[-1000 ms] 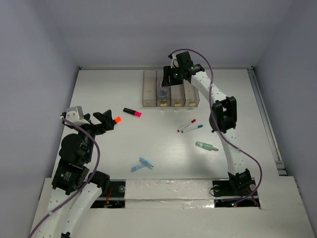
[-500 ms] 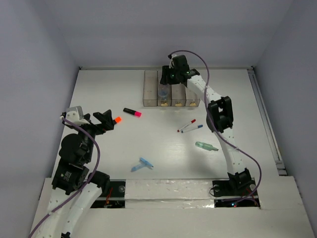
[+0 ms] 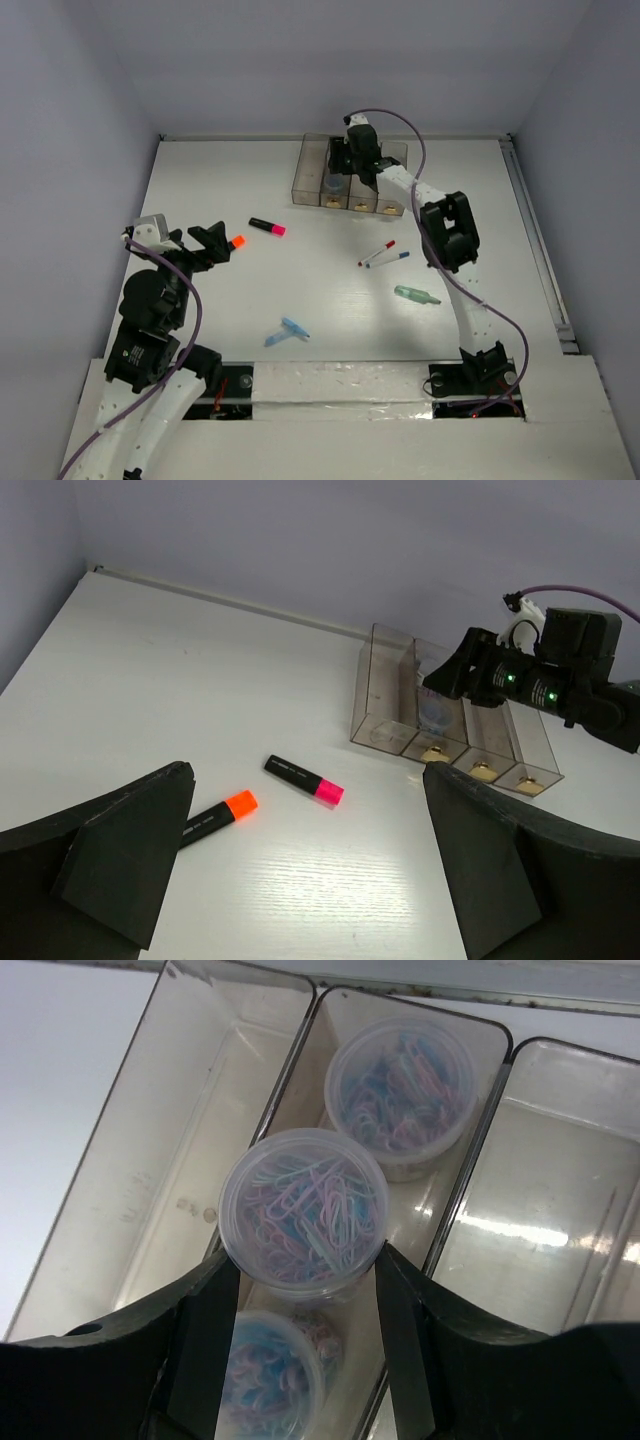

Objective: Sort the stationery into containers
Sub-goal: Place the stationery in the storage box, then pick up the pen from the center of the board.

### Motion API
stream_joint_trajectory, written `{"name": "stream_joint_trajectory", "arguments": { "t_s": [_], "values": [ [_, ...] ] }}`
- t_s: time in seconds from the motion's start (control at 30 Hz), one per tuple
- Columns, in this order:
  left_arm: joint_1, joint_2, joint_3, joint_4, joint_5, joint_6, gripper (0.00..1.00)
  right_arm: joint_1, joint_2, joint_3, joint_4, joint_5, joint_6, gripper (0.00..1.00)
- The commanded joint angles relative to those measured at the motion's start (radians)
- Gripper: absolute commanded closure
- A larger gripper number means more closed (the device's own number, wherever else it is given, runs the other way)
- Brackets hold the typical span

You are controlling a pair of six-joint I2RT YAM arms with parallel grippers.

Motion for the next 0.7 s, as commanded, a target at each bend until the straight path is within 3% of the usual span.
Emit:
{"name": "stream_joint_trajectory", "arguments": {
  "t_s": [0.0,0.03,0.1,0.33,0.4,0.43,0.47,0.5,0.53,0.57,0.67],
  "values": [
    [0.004,0.004,-0.006,0.042,-0.004,0.003,0.01,0.035,-0.093,-0.114,0.129,0.086,-0.114,0.37],
    [0.004,0.006,-0.006,0.040,-0.002,0.003,0.01,0.035,-0.113,-0.140,0.181,0.087,-0.123,0.21],
    [0.004,0.007,-0.004,0.042,-0.001,0.003,0.01,0.035,-0.173,-0.169,0.191,0.070,-0.131,0.13],
    [0.004,-0.014,-0.003,0.045,-0.008,0.005,0.01,0.044,-0.374,-0.246,0.143,-0.009,-0.133,0.12],
    [0.004,-0.019,-0.001,0.045,-0.010,0.002,0.01,0.044,-0.425,-0.289,0.110,-0.020,-0.111,0.21],
    [0.004,-0.022,0.000,0.046,-0.010,0.000,0.01,0.044,-0.475,-0.330,0.070,-0.041,-0.104,0.56],
    [0.004,-0.022,0.002,0.046,-0.002,0.000,0.01,0.053,-0.498,-0.353,0.054,-0.127,-0.099,0.78],
    [0.004,-0.019,0.003,0.045,0.001,0.000,0.01,0.064,-0.523,-0.381,0.041,-0.158,-0.088,0.90],
    [0.004,-0.013,0.011,0.043,0.004,-0.001,0.01,0.079,-0.566,-0.410,0.021,-0.178,-0.087,0.96],
    [0.004,-0.008,0.016,0.042,0.016,-0.003,0.01,0.102,-0.584,-0.465,0.011,-0.202,-0.093,0.96],
    [0.004,0.006,0.028,0.048,0.030,-0.009,0.01,0.216,-0.597,-0.516,0.002,-0.251,-0.152,0.87]
  ]
}}
